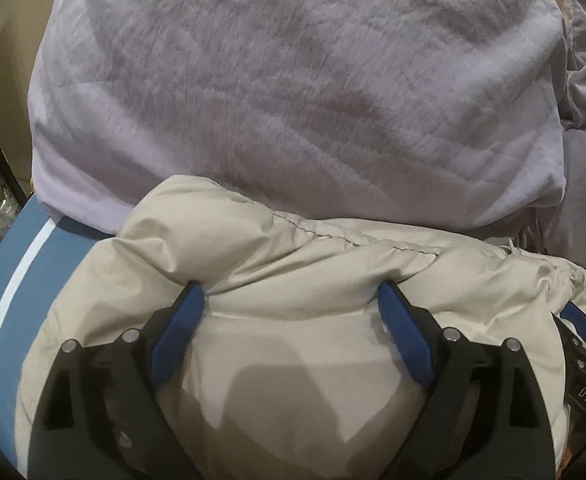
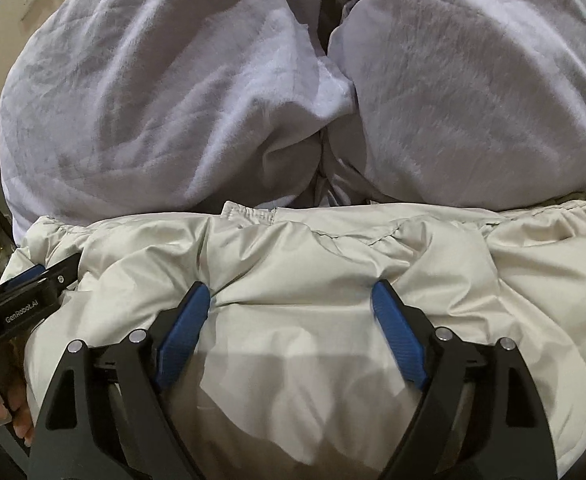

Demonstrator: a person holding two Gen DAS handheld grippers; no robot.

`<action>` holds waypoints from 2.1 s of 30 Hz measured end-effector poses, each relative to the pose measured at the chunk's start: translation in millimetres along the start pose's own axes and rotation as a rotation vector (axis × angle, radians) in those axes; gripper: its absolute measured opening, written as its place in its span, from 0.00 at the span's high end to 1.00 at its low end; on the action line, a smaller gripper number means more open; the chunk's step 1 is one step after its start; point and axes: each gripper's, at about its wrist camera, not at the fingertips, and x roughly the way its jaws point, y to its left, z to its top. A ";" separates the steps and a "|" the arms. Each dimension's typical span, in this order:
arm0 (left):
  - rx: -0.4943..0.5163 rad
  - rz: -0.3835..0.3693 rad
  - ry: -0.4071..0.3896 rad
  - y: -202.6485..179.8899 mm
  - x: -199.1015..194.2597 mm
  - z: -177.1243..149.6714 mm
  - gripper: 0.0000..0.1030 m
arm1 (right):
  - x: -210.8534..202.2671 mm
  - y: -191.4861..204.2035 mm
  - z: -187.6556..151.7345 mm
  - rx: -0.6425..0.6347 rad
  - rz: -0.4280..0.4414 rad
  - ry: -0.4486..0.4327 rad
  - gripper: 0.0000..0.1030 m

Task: Fold large clothes

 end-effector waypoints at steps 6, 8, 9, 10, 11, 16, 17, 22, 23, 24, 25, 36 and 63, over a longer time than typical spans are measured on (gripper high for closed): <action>0.004 0.001 -0.005 -6.4 10.0 -7.3 0.11 | 16.7 -6.7 -6.4 0.010 0.014 -0.007 0.17; 0.010 0.006 -0.005 -13.6 7.4 -13.3 0.11 | 18.3 -8.6 -4.8 0.011 0.022 0.000 0.17; 0.012 0.008 -0.002 -13.0 9.5 -13.9 0.11 | 12.0 -9.5 -7.6 0.011 0.023 0.005 0.17; 0.014 0.013 0.007 -13.5 8.7 -13.8 0.11 | 10.5 -10.9 -6.0 0.007 0.022 0.013 0.17; 0.016 0.017 0.012 -14.2 7.8 -13.8 0.11 | 2.7 -13.6 -5.5 0.010 0.018 0.015 0.17; 0.005 -0.001 0.009 -6.7 -24.3 -6.9 0.11 | -36.0 -37.2 5.2 -0.020 -0.038 -0.025 0.16; 0.006 0.000 0.001 -4.5 -29.2 -5.9 0.11 | -44.2 -46.0 7.3 -0.020 -0.064 -0.040 0.16; 0.016 0.037 -0.036 13.3 -47.8 -2.6 0.10 | -63.9 -99.7 12.6 0.034 -0.187 -0.054 0.15; 0.020 0.054 -0.039 18.7 -46.5 -0.4 0.10 | -65.4 -109.7 12.2 0.048 -0.212 -0.053 0.15; 0.021 0.068 -0.038 22.5 -44.8 0.5 0.10 | -66.0 -121.8 11.4 0.066 -0.243 -0.051 0.15; 0.018 0.084 -0.031 26.4 -41.4 0.7 0.10 | -66.3 -131.5 10.1 0.082 -0.265 -0.051 0.15; -0.011 0.136 0.017 63.6 -25.2 -12.7 0.10 | -47.5 -168.4 -13.7 0.111 -0.347 -0.028 0.15; 0.000 0.125 0.021 75.0 -66.6 -26.6 0.05 | -93.0 -191.8 -32.8 0.190 -0.366 -0.011 0.11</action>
